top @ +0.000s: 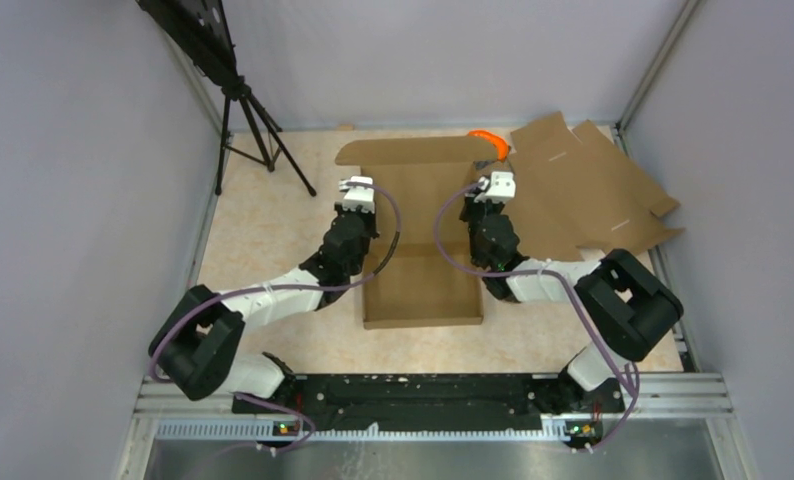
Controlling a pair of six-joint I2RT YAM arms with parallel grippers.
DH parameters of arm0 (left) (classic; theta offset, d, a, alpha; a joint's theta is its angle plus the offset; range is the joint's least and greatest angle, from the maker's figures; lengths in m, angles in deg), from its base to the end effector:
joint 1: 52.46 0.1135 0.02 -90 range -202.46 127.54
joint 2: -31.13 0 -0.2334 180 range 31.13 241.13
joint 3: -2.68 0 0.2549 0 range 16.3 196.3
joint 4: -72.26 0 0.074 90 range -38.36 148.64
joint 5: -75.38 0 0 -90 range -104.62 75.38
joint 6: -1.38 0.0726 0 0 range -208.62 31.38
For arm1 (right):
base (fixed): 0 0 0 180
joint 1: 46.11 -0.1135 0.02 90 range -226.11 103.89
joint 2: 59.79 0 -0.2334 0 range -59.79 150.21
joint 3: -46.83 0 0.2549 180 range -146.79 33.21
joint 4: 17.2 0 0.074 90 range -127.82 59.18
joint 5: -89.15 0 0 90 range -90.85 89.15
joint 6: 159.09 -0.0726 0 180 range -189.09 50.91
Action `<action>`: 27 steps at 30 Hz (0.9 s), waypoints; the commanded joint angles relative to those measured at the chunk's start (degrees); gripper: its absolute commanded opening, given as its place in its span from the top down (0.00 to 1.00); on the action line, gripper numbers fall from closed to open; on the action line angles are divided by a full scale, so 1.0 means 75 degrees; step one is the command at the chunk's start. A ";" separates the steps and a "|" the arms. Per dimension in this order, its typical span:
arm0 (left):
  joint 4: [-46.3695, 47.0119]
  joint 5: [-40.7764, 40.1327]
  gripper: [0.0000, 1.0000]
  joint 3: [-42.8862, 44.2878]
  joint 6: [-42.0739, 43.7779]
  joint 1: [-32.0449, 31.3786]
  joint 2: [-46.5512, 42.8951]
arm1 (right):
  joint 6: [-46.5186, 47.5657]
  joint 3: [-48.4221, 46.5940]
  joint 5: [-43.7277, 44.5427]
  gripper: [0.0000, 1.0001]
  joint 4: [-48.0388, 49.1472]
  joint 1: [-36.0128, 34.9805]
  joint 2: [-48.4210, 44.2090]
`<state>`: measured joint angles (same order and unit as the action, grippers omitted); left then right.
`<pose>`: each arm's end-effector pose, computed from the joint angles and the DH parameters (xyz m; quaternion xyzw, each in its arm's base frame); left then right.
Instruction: Fold the paper box
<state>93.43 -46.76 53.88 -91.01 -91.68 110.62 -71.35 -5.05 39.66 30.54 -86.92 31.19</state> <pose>0.2850 -0.1827 0.2054 0.0537 0.7413 -0.0319 0.6682 0.2954 0.1927 0.2055 0.0460 0.6639 0.0512 0.7446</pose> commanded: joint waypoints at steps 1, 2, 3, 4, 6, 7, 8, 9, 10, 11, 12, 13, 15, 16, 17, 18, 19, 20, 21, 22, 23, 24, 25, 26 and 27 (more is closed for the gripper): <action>0.0273 0.0504 1.00 -0.0067 -0.0215 -0.0109 -0.0507 | -0.0360 -0.0014 -0.0364 0.91 0.0447 -0.0250 -0.0142; 0.0288 0.0492 1.00 -0.0101 -0.0194 -0.0099 -0.0543 | -0.0361 -0.0054 -0.0382 0.90 0.0334 -0.0253 -0.0167; 0.0301 0.0463 1.00 -0.0127 -0.0176 -0.0099 -0.0561 | -0.0376 -0.0124 -0.0404 0.90 0.0131 -0.0253 -0.0220; 0.0317 0.0415 1.00 -0.0142 -0.0173 -0.0102 -0.0575 | -0.0387 -0.0210 -0.0426 0.89 -0.0155 -0.0259 -0.0274; 0.0352 0.0350 1.00 -0.0169 -0.0137 -0.0100 -0.0569 | -0.0443 -0.0443 -0.0427 0.85 -0.0952 -0.0252 -0.0481; 0.0348 0.0348 1.00 -0.0177 -0.0123 -0.0092 -0.0567 | -0.0531 -0.0552 -0.0453 0.79 -0.1445 -0.0251 -0.0611; 0.0337 0.0348 1.00 -0.0172 -0.0116 -0.0091 -0.0572 | -0.0607 -0.0624 -0.0491 0.73 -0.1847 -0.0259 -0.0737; 0.0323 0.0348 1.00 -0.0179 -0.0137 -0.0091 -0.0580 | -0.0670 -0.0633 -0.0579 0.68 -0.2157 -0.0254 -0.0871; 0.0319 0.0348 1.00 -0.0172 -0.0175 -0.0091 -0.0590 | -0.0706 -0.0605 -0.0754 0.65 -0.2371 -0.0253 -0.1013; 0.0313 0.0354 1.00 -0.0174 -0.0233 -0.0091 -0.0602 | -0.0718 -0.0543 -0.1006 0.62 -0.2503 -0.0244 -0.1165; 0.0312 0.0368 1.00 -0.0175 -0.0274 -0.0091 -0.0591 | -0.0785 -0.0497 -0.1206 0.59 -0.2664 -0.0246 -0.1304; 0.0293 0.0386 1.00 -0.0163 -0.0321 -0.0091 -0.0583 | -0.0961 -0.0494 -0.1378 0.58 -0.2887 -0.0242 -0.1470; 0.0172 0.0401 1.00 -0.0070 -0.0399 -0.0091 -0.0565 | -0.1331 -0.0659 -0.1625 0.55 -0.3622 -0.0230 -0.1727; 0.0141 0.0401 1.00 -0.0050 -0.0418 -0.0091 -0.0557 | -0.1476 -0.0826 -0.1667 0.53 -0.4055 -0.0224 -0.1830; 0.0130 0.0410 1.00 -0.0043 -0.0425 -0.0091 -0.0555 | -0.1574 -0.1018 -0.1760 0.51 -0.4578 -0.0201 -0.1910; 0.0147 0.0410 1.00 -0.0053 -0.0398 -0.0091 -0.0562 | -0.1588 -0.1253 -0.1982 0.50 -0.5055 -0.0156 -0.1963; 0.0179 0.0407 1.00 -0.0070 -0.0362 -0.0091 -0.0567 | -0.1566 -0.1514 -0.2194 0.49 -0.5790 -0.0094 -0.2002; 0.0222 0.0404 1.00 -0.0099 -0.0331 -0.0091 -0.0572 | -0.1596 -0.1800 -0.2276 0.49 -0.6449 -0.0035 -0.2001; 0.0311 0.0396 1.00 -0.0136 -0.0319 -0.0091 -0.0580 | -0.1673 -0.2139 -0.2283 0.49 -0.7200 0.0064 -0.1964; 0.0379 0.0392 1.00 -0.0183 -0.0295 -0.0091 -0.0593 | -0.1794 -0.2491 -0.2321 0.49 -0.7942 0.0203 -0.1874; 0.0433 0.0394 1.00 -0.0212 -0.0282 -0.0091 -0.0605 | -0.1942 -0.2904 -0.2487 0.49 -0.8833 0.0400 -0.1761; 0.0456 0.0395 1.00 -0.0236 -0.0269 -0.0085 -0.0602 | -0.2024 -0.3242 -0.2805 0.49 -0.9485 0.0631 -0.1663; 0.0446 0.0431 1.00 -0.0241 -0.0263 -0.0080 -0.0602 | -0.2015 -0.3576 -0.3214 0.47 -0.9956 0.0858 -0.1580; 0.0433 0.0477 1.00 -0.0225 -0.0238 -0.0079 -0.0591 | -0.1993 -0.3770 -0.3666 0.44 -1.0302 0.1083 -0.1531; 0.0398 0.0537 1.00 -0.0223 -0.0237 -0.0079 -0.0596 | -0.1961 -0.3910 -0.4071 0.41 -1.0540 0.1281 -0.1518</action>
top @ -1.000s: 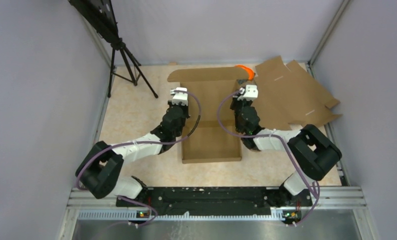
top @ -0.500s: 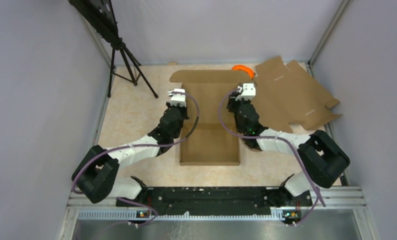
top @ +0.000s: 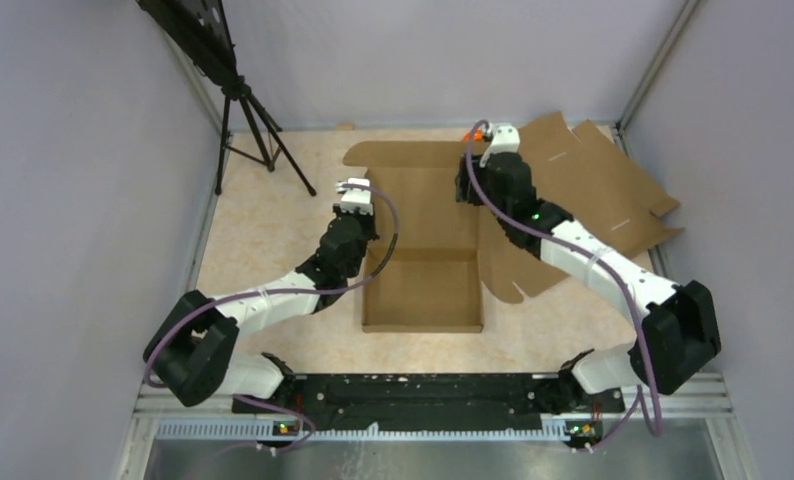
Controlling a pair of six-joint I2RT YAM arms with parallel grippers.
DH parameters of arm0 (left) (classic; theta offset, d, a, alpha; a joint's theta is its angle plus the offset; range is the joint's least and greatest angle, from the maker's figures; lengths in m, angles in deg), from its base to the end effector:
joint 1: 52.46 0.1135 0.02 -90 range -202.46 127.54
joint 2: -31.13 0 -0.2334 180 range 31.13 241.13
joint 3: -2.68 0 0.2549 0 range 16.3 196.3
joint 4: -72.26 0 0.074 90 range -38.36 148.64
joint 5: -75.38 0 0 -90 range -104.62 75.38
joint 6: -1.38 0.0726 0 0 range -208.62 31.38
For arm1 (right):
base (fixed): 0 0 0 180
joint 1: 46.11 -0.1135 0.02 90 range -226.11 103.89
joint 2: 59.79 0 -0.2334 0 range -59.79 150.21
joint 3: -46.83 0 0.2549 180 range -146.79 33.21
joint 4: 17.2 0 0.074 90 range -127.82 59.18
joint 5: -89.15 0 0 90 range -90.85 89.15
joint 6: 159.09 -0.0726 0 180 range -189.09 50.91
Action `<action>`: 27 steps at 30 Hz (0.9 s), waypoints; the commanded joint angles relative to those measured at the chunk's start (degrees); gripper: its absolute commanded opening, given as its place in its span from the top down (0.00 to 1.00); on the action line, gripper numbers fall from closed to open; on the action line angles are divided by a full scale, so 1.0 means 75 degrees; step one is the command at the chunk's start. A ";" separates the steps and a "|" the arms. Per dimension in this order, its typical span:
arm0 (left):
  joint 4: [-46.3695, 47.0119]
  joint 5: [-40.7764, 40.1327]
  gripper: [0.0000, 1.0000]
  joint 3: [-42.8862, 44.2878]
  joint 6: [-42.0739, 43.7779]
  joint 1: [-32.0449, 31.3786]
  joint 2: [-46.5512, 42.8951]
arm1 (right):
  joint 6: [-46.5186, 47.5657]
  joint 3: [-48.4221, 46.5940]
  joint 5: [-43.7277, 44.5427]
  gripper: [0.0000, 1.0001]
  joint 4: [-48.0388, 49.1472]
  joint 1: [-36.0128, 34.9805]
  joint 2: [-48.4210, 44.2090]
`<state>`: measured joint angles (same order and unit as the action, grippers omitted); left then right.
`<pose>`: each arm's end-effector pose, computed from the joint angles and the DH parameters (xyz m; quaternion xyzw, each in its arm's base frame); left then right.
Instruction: Fold the paper box
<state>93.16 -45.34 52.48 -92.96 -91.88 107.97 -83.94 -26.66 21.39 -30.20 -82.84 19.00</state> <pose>0.2781 -0.1806 0.2103 0.0474 0.7374 -0.0573 0.6714 0.3070 0.1948 0.2746 -0.0400 0.8023 0.1093 0.5854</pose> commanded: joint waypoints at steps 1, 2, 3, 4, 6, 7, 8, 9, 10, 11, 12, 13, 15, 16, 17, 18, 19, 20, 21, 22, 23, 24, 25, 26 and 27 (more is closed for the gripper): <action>0.0392 0.0440 1.00 -0.0007 0.0008 -0.0053 -0.0244 | -0.0248 -0.1141 -0.1965 0.37 -0.2645 0.0904 0.0093; 0.0354 0.0554 1.00 0.0008 0.0002 -0.0053 -0.0253 | -0.0247 -0.1256 -0.2262 0.23 -0.2810 0.1051 0.0062; 0.0333 0.0674 1.00 0.0025 0.0007 -0.0053 -0.0241 | -0.0190 -0.1342 -0.2584 0.04 -0.2930 0.1191 0.0011; 0.0321 0.0778 1.00 0.0044 0.0025 -0.0044 -0.0238 | -0.0128 -0.1425 -0.2874 0.01 -0.2967 0.1352 -0.0051; 0.0292 0.1109 1.00 0.0056 0.0202 -0.0041 -0.0223 | 0.0091 -0.1555 -0.3375 0.01 -0.2895 0.1582 -0.0201; 0.0315 0.1310 1.00 0.0061 0.0334 -0.0022 -0.0212 | 0.0307 -0.1665 -0.3507 0.01 -0.2850 0.1612 -0.0257; 0.0352 0.1505 1.00 0.0047 0.0483 -0.0012 -0.0205 | 0.0558 -0.1815 -0.3612 0.01 -0.2864 0.1616 -0.0282; 0.0368 0.1633 1.00 0.0047 0.0609 -0.0001 -0.0194 | 0.0790 -0.2070 -0.3721 0.01 -0.2935 0.1613 -0.0260; 0.0382 0.1715 1.00 0.0043 0.0770 0.0020 -0.0191 | 0.0999 -0.2371 -0.3843 0.01 -0.3140 0.1616 -0.0152; 0.0406 0.1926 1.00 0.0049 0.0887 0.0052 -0.0197 | 0.1247 -0.2706 -0.3999 0.01 -0.3326 0.1610 -0.0032; 0.0420 0.2115 1.00 0.0061 0.0999 0.0088 -0.0210 | 0.1483 -0.3170 -0.4294 0.01 -0.3535 0.1615 0.0099; 0.0443 0.2215 1.00 0.0068 0.1076 0.0117 -0.0204 | 0.1739 -0.3400 -0.4431 0.01 -0.3715 0.1616 0.0241; 0.0456 0.2448 1.00 0.0110 0.1131 0.0171 -0.0200 | 0.2249 -0.4218 -0.4953 0.01 -0.4099 0.1613 0.0591; 0.0469 0.2534 1.00 0.0121 0.1135 0.0199 -0.0186 | 0.2468 -0.4588 -0.5077 0.01 -0.4364 0.1608 0.0801; 0.0497 0.2619 1.00 0.0147 0.1153 0.0225 -0.0182 | 0.2679 -0.5005 -0.5132 0.01 -0.4657 0.1616 0.1038; 0.0517 0.2725 1.00 0.0149 0.1173 0.0228 -0.0184 | 0.2799 -0.5376 -0.5145 0.02 -0.4995 0.1616 0.1277; 0.0571 0.2857 1.00 0.0137 0.1261 0.0236 -0.0188 | 0.2875 -0.5774 -0.5160 0.03 -0.5307 0.1616 0.1530; 0.0671 0.2951 1.00 0.0108 0.1279 0.0238 -0.0197 | 0.2883 -0.6073 -0.5125 0.03 -0.5526 0.1626 0.1721; 0.0794 0.3012 1.00 0.0041 0.1290 0.0234 -0.0210 | 0.2889 -0.6263 -0.5123 0.03 -0.5723 0.1628 0.1924; 0.0916 0.3071 1.00 -0.0009 0.1305 0.0237 -0.0227 | 0.2936 -0.6393 -0.5213 0.03 -0.5839 0.1626 0.2035; 0.1028 0.3137 1.00 -0.0068 0.1325 0.0238 -0.0239 | 0.2982 -0.6495 -0.5382 0.03 -0.5951 0.1623 0.2130; 0.1196 0.3258 1.00 -0.0128 0.1350 0.0234 -0.0246 | 0.3008 -0.6581 -0.5510 0.03 -0.6043 0.1621 0.2212; 0.1297 0.3373 1.00 -0.0181 0.1378 0.0239 -0.0265 | 0.3011 -0.6650 -0.5590 0.04 -0.6107 0.1626 0.2288; 0.1401 0.3461 1.00 -0.0244 0.1401 0.0237 -0.0282 | 0.3029 -0.6723 -0.5661 0.03 -0.6212 0.1623 0.2377; 0.1496 0.3492 1.00 -0.0288 0.1415 0.0231 -0.0312 | 0.3053 -0.6822 -0.5724 0.04 -0.6323 0.1627 0.2469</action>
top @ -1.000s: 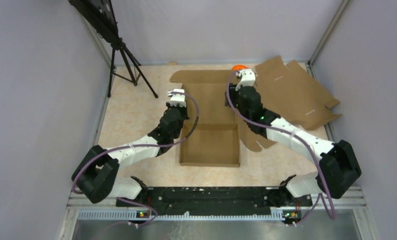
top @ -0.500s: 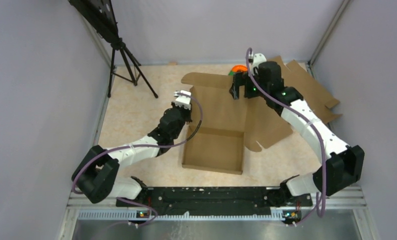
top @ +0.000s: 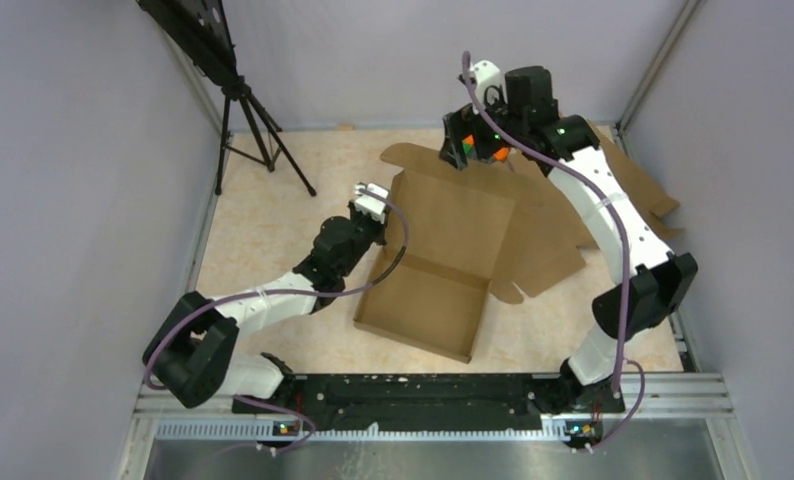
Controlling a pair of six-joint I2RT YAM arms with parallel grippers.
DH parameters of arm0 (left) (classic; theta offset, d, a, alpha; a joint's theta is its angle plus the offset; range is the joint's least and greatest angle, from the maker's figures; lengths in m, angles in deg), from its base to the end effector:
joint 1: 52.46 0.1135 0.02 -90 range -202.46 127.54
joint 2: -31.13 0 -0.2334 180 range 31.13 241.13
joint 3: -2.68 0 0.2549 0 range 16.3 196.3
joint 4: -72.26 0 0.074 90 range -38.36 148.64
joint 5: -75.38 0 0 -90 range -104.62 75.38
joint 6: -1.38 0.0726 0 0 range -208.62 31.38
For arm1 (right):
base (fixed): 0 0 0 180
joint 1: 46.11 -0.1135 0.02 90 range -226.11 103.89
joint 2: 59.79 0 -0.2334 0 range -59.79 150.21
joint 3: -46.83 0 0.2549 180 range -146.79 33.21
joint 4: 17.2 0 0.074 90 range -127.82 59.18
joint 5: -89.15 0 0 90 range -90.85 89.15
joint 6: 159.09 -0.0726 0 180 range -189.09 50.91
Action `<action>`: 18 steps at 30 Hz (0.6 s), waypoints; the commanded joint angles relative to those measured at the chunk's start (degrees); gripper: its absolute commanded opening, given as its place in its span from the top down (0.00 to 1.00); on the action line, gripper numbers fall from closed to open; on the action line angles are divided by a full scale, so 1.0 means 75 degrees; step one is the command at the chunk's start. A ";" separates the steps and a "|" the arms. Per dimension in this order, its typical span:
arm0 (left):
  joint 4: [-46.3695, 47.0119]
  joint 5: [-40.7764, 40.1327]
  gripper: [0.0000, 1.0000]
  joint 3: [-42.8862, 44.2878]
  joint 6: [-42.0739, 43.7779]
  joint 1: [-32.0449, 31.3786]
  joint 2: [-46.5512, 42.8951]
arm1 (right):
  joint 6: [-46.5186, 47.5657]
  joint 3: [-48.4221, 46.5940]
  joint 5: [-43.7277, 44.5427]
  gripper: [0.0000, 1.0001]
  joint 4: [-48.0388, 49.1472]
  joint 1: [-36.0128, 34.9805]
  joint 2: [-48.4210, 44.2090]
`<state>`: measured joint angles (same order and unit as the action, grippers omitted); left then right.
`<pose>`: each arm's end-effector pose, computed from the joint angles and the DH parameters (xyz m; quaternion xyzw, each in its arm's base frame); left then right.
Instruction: Fold the paper box
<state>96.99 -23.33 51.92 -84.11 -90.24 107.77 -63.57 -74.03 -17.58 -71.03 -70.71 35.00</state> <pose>0.2739 -0.1984 0.2165 0.2113 0.6916 -0.1445 0.6754 0.3509 0.1836 0.3913 -0.2927 0.7984 0.2076 0.4836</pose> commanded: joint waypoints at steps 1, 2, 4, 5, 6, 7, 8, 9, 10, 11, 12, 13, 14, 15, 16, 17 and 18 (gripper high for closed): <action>0.1012 0.0569 1.00 -0.0256 0.0241 0.0021 -0.0314 | 0.0342 -0.0574 -0.0528 0.05 -0.0971 0.0010 0.0398; 0.1010 0.0583 1.00 -0.0272 0.0251 0.0020 -0.0335 | 0.0348 -0.0616 -0.0524 0.06 -0.1047 0.0010 0.0460; 0.1013 0.0618 1.00 -0.0298 0.0264 0.0020 -0.0370 | 0.0387 -0.0660 -0.0620 0.06 -0.1204 0.0009 0.0558; 0.1020 0.0647 1.00 -0.0306 0.0274 0.0020 -0.0383 | 0.0389 -0.0659 -0.0658 0.07 -0.1253 0.0009 0.0596; 0.1035 0.0656 1.00 -0.0319 0.0277 0.0027 -0.0397 | 0.0389 -0.0652 -0.0713 0.08 -0.1295 0.0010 0.0634; 0.1049 0.0676 1.00 -0.0319 0.0279 0.0031 -0.0392 | 0.0395 -0.0657 -0.0759 0.08 -0.1326 0.0010 0.0674; 0.1067 0.0705 1.00 -0.0325 0.0286 0.0027 -0.0380 | 0.0390 -0.0656 -0.0799 0.10 -0.1361 0.0010 0.0710; 0.1082 0.0729 1.00 -0.0330 0.0286 0.0025 -0.0376 | 0.0395 -0.0659 -0.0827 0.12 -0.1403 0.0005 0.0751; 0.1097 0.0757 1.00 -0.0342 0.0285 0.0031 -0.0381 | 0.0409 -0.0667 -0.0872 0.13 -0.1451 0.0008 0.0790; 0.1118 0.0781 1.00 -0.0359 0.0278 0.0033 -0.0376 | 0.0406 -0.0656 -0.0934 0.14 -0.1478 0.0009 0.0818; 0.1137 0.0789 1.00 -0.0371 0.0267 0.0032 -0.0375 | 0.0393 -0.0643 -0.1004 0.15 -0.1493 0.0010 0.0860; 0.1152 0.0778 1.00 -0.0387 0.0244 0.0032 -0.0366 | 0.0362 -0.0640 -0.1093 0.15 -0.1495 0.0005 0.0897; 0.1173 0.0775 1.00 -0.0405 0.0216 0.0032 -0.0370 | 0.0330 -0.0641 -0.1158 0.15 -0.1501 0.0010 0.0938; 0.1214 0.0785 1.00 -0.0427 0.0208 0.0033 -0.0355 | 0.0307 -0.0657 -0.1202 0.16 -0.1516 0.0010 0.0985; 0.1266 0.0797 1.00 -0.0444 0.0184 0.0025 -0.0352 | 0.0306 -0.0694 -0.1232 0.17 -0.1569 0.0008 0.1028; 0.1271 0.0817 1.00 -0.0456 0.0175 0.0032 -0.0352 | 0.0273 -0.0746 -0.1206 0.18 -0.1604 0.0007 0.1072; 0.1263 0.0815 1.00 -0.0462 0.0157 0.0033 -0.0346 | 0.0268 -0.0773 -0.1183 0.24 -0.1634 0.0010 0.1095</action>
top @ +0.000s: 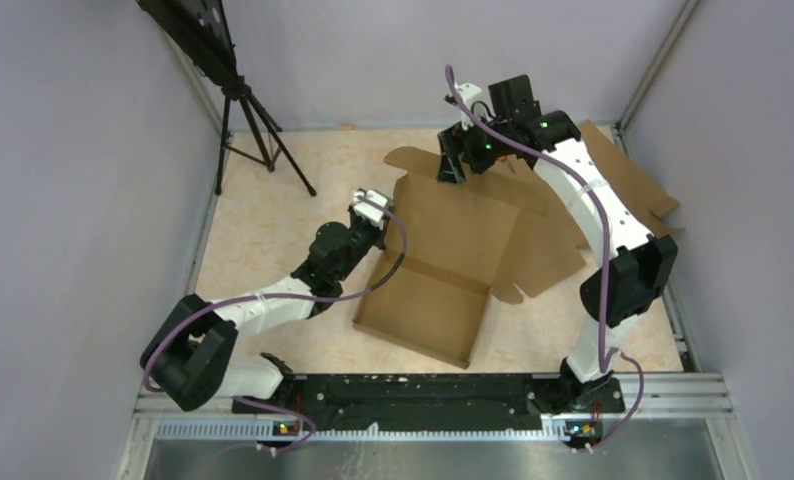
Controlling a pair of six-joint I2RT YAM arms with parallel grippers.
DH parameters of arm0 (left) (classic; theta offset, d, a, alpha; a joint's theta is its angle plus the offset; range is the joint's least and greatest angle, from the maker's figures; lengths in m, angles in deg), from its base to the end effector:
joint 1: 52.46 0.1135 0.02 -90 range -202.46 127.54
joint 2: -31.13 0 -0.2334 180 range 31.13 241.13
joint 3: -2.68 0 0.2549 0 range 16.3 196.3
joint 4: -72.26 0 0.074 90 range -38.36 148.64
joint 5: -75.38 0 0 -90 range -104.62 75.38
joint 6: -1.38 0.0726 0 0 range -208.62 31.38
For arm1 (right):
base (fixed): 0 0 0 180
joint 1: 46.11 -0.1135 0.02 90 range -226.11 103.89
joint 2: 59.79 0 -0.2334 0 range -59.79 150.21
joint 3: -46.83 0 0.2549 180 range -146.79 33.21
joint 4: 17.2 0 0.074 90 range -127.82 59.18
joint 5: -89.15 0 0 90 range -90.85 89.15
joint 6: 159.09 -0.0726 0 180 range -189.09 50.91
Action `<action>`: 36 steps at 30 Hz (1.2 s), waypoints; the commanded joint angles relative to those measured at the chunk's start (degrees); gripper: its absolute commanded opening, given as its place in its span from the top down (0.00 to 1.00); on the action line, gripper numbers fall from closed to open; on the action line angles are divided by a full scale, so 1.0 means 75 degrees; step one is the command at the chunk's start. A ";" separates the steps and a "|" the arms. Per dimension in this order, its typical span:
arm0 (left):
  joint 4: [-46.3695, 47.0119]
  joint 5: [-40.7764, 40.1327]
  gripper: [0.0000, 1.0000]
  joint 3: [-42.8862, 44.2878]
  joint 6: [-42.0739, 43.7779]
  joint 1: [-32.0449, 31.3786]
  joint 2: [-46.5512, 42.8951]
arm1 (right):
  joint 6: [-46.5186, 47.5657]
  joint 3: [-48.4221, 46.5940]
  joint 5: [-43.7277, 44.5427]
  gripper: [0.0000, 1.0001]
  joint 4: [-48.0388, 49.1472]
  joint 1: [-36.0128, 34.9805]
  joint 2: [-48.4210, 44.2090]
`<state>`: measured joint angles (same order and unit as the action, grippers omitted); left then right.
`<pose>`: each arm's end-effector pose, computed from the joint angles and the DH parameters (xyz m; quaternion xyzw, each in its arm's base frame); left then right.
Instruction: Fold the paper box
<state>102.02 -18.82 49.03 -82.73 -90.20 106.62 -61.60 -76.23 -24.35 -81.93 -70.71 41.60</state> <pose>0.2647 -0.1981 0.2169 0.2370 0.6622 -0.1701 0.6902 0.3568 0.1952 0.3404 -0.3262 0.8406 0.2427 0.3578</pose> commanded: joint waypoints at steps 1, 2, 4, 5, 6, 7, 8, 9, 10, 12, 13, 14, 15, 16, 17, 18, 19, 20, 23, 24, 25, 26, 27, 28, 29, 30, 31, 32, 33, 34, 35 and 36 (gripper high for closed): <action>0.0592 0.0204 1.00 -0.0090 -0.0053 0.0028 -0.0197 | 0.0034 -0.0505 -0.0323 0.29 -0.0234 0.0010 0.0227; 0.0565 0.0190 1.00 -0.0087 -0.0076 0.0022 -0.0203 | 0.0043 -0.0538 -0.0430 0.36 -0.0274 0.0010 0.0234; 0.0461 0.0133 1.00 -0.0076 -0.0161 0.0027 -0.0198 | 0.0033 -0.0603 -0.0632 0.51 -0.0370 -0.0017 0.0223; 0.0419 0.0137 1.00 -0.0069 -0.0190 0.0026 -0.0203 | 0.0039 -0.0631 -0.0659 0.56 -0.0404 -0.0054 0.0209; 0.0390 0.0148 1.00 -0.0073 -0.0214 0.0027 -0.0199 | 0.0053 -0.0631 -0.0628 0.61 -0.0439 -0.0115 0.0180; 0.0369 0.0142 1.00 -0.0075 -0.0263 0.0028 -0.0202 | 0.0081 -0.0633 -0.0570 0.66 -0.0464 -0.0178 0.0146; 0.0346 0.0129 1.00 -0.0075 -0.0301 0.0026 -0.0198 | 0.0121 -0.0631 -0.0472 0.72 -0.0498 -0.0247 0.0111; 0.0305 0.0128 1.00 -0.0069 -0.0354 0.0027 -0.0212 | 0.0151 -0.0639 -0.0374 0.81 -0.0527 -0.0324 0.0064; 0.0245 0.0117 1.00 -0.0048 -0.0436 0.0017 -0.0224 | 0.0180 -0.0645 -0.0290 0.91 -0.0534 -0.0383 0.0029; 0.0032 0.0131 1.00 0.0026 -0.0546 0.0017 -0.0291 | 0.0164 -0.0675 -0.0094 1.00 -0.0483 -0.0467 -0.0058; -0.0201 0.0154 0.94 0.0069 -0.0616 0.0016 -0.0358 | 0.0162 -0.0676 0.0037 1.00 -0.0442 -0.0521 -0.0114; -0.0367 0.0181 0.88 0.0116 -0.0672 0.0014 -0.0418 | 0.0162 -0.0676 0.0213 1.00 -0.0373 -0.0558 -0.0185; -0.0517 0.0201 0.84 0.0167 -0.0735 0.0016 -0.0455 | 0.0162 -0.0656 0.0452 1.00 -0.0265 -0.0616 -0.0273; -0.0638 0.0230 0.80 0.0222 -0.0753 0.0013 -0.0480 | 0.0168 -0.0625 0.0723 1.00 -0.0167 -0.0665 -0.0343; -0.0785 0.0205 0.78 0.0300 -0.0751 0.0013 -0.0479 | 0.0173 -0.0608 0.0901 1.00 -0.0043 -0.0710 -0.0414; -0.0974 0.0136 0.78 0.0382 -0.0929 0.0010 -0.0464 | 0.0163 -0.0596 0.0996 1.00 0.0071 -0.0715 -0.0473; -0.1145 0.0017 0.78 0.0487 -0.1029 0.0015 -0.0453 | 0.0162 -0.0595 0.1021 1.00 0.0129 -0.0722 -0.0521; -0.1333 -0.0106 0.78 0.0568 -0.1081 0.0020 -0.0459 | 0.0178 -0.0594 0.1008 1.00 0.0190 -0.0727 -0.0576; -0.1845 -0.0322 0.74 0.0760 -0.1195 0.0028 -0.0558 | 0.0234 -0.0574 0.1017 1.00 0.0276 -0.0728 -0.0740; -0.2044 -0.0323 0.70 0.0809 -0.1258 0.0028 -0.0629 | 0.0268 -0.0535 0.1050 1.00 0.0295 -0.0737 -0.0814; -0.2231 -0.0319 0.65 0.0841 -0.1351 0.0025 -0.0699 | 0.0328 -0.0489 0.1084 1.00 0.0325 -0.0739 -0.0919; -0.2451 -0.0330 0.62 0.0879 -0.1446 0.0026 -0.0771 | 0.0402 -0.0424 0.1127 1.00 0.0371 -0.0759 -0.1008; -0.2657 -0.0330 0.57 0.0912 -0.1592 0.0027 -0.0843 | 0.0484 -0.0349 0.1174 1.00 0.0411 -0.0783 -0.1094; -0.2872 -0.0360 0.52 0.0918 -0.1718 0.0042 -0.0908 | 0.0617 -0.0262 0.1196 1.00 0.0445 -0.0821 -0.1186; -0.3064 -0.0446 0.47 0.0919 -0.1872 0.0056 -0.0945 | 0.0746 -0.0154 0.1219 1.00 0.0493 -0.0876 -0.1282; -0.3267 -0.0442 0.46 0.0931 -0.1971 0.0084 -0.0972 | 0.0872 -0.0043 0.1265 1.00 0.0559 -0.0954 -0.1380; -0.3373 -0.0415 0.45 0.0919 -0.2009 0.0112 -0.0977 | 0.1004 0.0091 0.1345 1.00 0.0598 -0.1051 -0.1479; -0.3465 -0.0433 0.44 0.0915 -0.2030 0.0129 -0.0998 | 0.1121 0.0197 0.1475 1.00 0.0639 -0.1165 -0.1558; -0.3588 -0.0536 0.43 0.0919 -0.2092 0.0133 -0.1025 | 0.1238 0.0301 0.1606 1.00 0.0665 -0.1313 -0.1631; -0.3722 -0.0667 0.41 0.0909 -0.2213 0.0161 -0.1096 | 0.1300 0.0395 0.1752 1.00 0.0700 -0.1399 -0.1690; -0.3806 -0.0719 0.39 0.0876 -0.2345 0.0216 -0.1193 | 0.1325 0.0457 0.1831 1.00 0.0689 -0.1436 -0.1718; -0.3847 -0.0742 0.37 0.0832 -0.2517 0.0322 -0.1299 | 0.1346 0.0486 0.1845 1.00 0.0651 -0.1442 -0.1739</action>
<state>77.01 -22.08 54.01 -96.61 -89.41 99.97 -55.00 -74.05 -13.38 -79.68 -79.30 31.32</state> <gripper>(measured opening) 0.593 0.008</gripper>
